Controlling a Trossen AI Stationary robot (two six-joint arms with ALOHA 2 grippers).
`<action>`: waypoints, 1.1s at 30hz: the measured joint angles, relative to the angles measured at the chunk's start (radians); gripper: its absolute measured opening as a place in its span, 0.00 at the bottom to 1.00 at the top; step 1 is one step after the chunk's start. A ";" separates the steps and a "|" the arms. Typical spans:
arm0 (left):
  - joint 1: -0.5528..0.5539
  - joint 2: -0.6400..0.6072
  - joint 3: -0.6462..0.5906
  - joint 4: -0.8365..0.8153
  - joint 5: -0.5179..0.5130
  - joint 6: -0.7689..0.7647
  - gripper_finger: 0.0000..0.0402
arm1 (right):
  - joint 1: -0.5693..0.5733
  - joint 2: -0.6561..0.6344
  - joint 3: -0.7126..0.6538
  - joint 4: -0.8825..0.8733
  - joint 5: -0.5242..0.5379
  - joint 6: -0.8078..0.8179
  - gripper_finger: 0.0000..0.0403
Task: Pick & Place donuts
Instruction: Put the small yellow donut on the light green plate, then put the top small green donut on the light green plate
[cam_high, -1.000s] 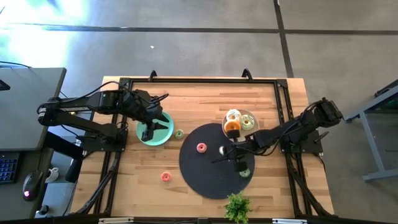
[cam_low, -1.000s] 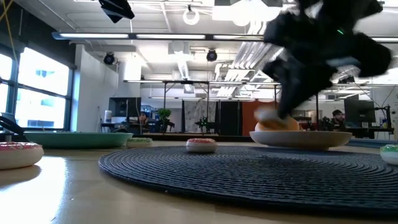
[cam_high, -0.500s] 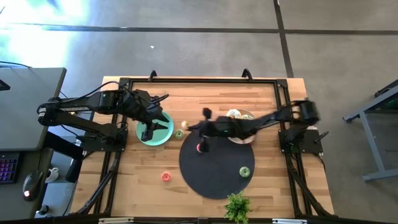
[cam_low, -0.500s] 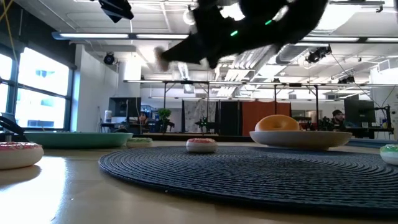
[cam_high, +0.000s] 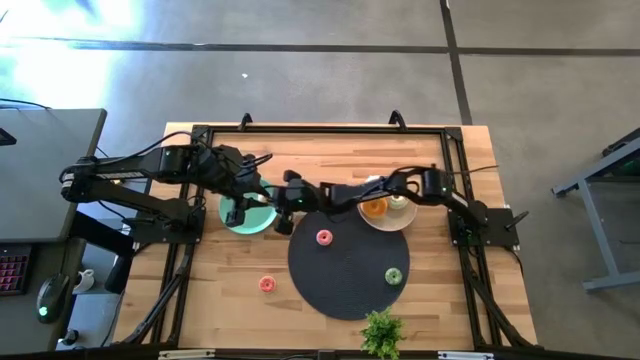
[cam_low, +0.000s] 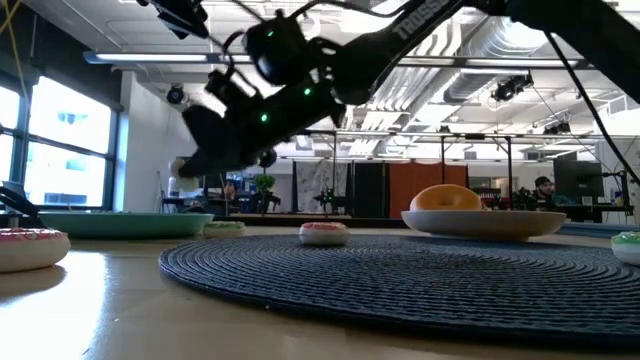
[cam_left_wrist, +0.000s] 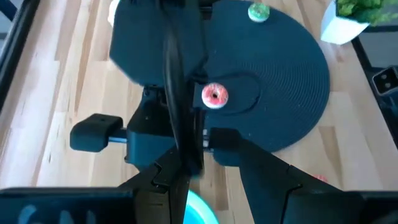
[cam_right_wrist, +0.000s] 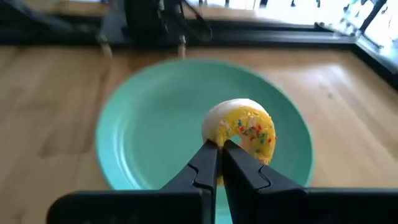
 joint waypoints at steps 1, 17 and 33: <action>0.000 0.000 0.000 -0.009 0.000 -0.004 0.33 | -0.003 0.012 0.015 -0.016 -0.001 0.000 0.04; 0.000 -0.012 0.001 -0.135 -0.039 -0.139 0.33 | -0.008 0.032 0.033 -0.038 0.015 -0.093 0.32; -0.059 -0.012 -0.063 -0.115 -0.095 -0.305 0.33 | 0.019 -0.433 0.035 -0.792 0.293 -0.153 0.38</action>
